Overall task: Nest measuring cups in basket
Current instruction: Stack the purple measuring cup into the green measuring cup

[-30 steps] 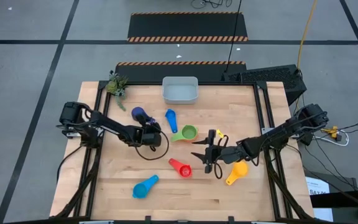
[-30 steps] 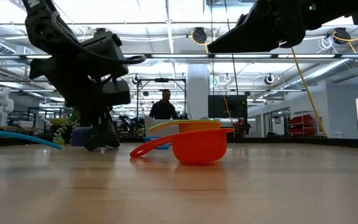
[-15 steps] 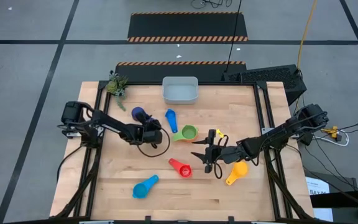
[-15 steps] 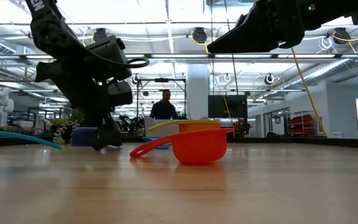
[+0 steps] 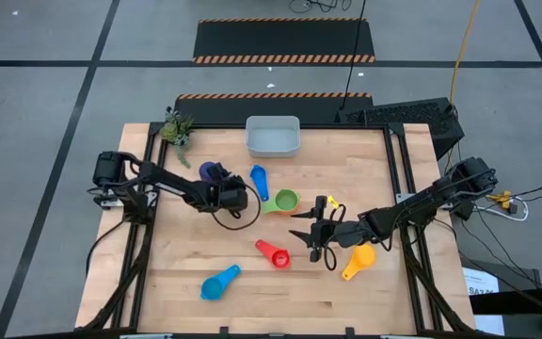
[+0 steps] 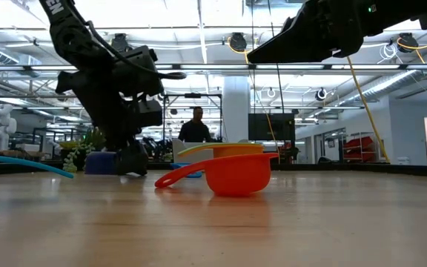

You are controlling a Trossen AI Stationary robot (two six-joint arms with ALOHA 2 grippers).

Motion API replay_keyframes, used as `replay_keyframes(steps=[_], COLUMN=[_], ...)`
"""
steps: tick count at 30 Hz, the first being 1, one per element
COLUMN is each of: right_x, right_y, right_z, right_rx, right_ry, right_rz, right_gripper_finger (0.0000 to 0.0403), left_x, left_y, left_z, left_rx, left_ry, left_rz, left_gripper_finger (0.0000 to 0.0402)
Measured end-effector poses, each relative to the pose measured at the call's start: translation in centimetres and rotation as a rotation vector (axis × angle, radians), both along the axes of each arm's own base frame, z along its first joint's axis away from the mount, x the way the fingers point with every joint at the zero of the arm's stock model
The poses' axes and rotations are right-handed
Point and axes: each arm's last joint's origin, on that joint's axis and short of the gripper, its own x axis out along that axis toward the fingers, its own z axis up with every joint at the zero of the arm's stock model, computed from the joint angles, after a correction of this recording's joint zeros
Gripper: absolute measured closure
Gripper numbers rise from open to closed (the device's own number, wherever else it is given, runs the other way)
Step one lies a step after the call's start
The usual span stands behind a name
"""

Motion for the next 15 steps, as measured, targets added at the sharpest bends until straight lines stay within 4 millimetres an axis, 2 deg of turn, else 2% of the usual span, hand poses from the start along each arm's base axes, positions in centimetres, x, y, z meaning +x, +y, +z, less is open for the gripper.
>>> replay_keyframes(steps=[8, 15], right_x=[0.0, 0.0], right_y=[-0.01, -0.01], right_z=[0.0, -0.01], right_rx=[0.008, 0.008], right_ry=[-0.001, -0.001], right_rz=[-0.002, -0.002], right_gripper_finger=[0.0202, 0.0202], left_x=[-0.31, -0.61], left_y=[0.06, 0.04], left_z=[-0.15, -0.26], left_rx=[-0.022, -0.031], left_ry=[0.031, 0.041], left_rz=[0.004, 0.029], left_gripper_finger=[0.0225, 0.0245])
